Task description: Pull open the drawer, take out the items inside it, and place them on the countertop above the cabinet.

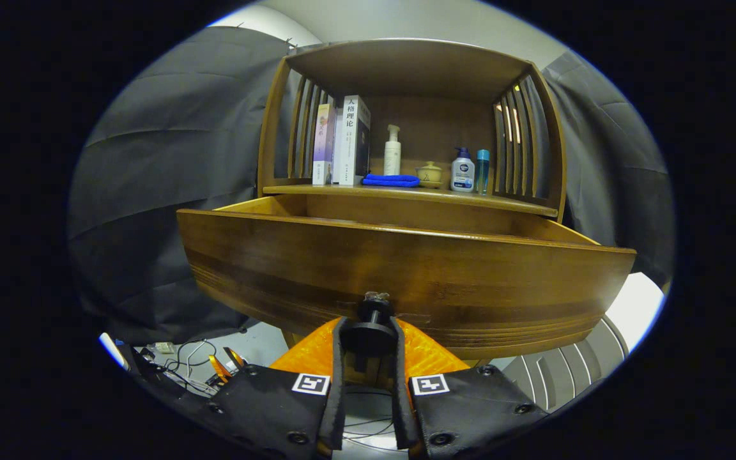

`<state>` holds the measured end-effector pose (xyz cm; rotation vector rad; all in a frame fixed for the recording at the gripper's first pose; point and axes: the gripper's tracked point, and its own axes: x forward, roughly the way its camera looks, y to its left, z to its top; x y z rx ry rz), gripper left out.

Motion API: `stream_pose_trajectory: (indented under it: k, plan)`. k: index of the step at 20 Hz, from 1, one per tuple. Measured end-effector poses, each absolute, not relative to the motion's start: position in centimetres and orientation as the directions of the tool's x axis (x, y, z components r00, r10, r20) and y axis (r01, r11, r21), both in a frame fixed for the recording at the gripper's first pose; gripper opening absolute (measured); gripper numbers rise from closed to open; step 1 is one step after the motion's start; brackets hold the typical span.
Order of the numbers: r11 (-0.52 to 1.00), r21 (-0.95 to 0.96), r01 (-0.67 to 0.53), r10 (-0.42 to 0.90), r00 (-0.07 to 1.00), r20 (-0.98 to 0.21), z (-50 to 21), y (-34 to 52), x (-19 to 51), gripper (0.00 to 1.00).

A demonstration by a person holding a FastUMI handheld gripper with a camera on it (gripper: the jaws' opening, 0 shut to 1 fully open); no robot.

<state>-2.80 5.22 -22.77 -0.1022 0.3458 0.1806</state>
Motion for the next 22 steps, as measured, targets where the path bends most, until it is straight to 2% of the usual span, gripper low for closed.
stream_pose_trajectory:
  k: [9, 13, 15, 20, 22]
  plan:
    - [0.972, -0.083, -0.220, 0.180, 0.923, -0.342, -22.7, 5.2, -4.2, 0.33]
    - [0.965, -0.118, -0.234, 0.201, 0.950, -0.237, -19.8, 5.5, -4.6, 0.50]
    - [0.956, -0.141, -0.257, 0.230, 0.956, -0.181, -17.5, 5.6, -4.8, 0.51]
    - [0.957, -0.116, -0.267, 0.253, 0.960, -0.122, -12.8, 6.1, -3.7, 0.98]
    - [0.957, -0.100, -0.272, 0.258, 0.957, -0.132, -11.7, 6.1, -2.9, 0.97]
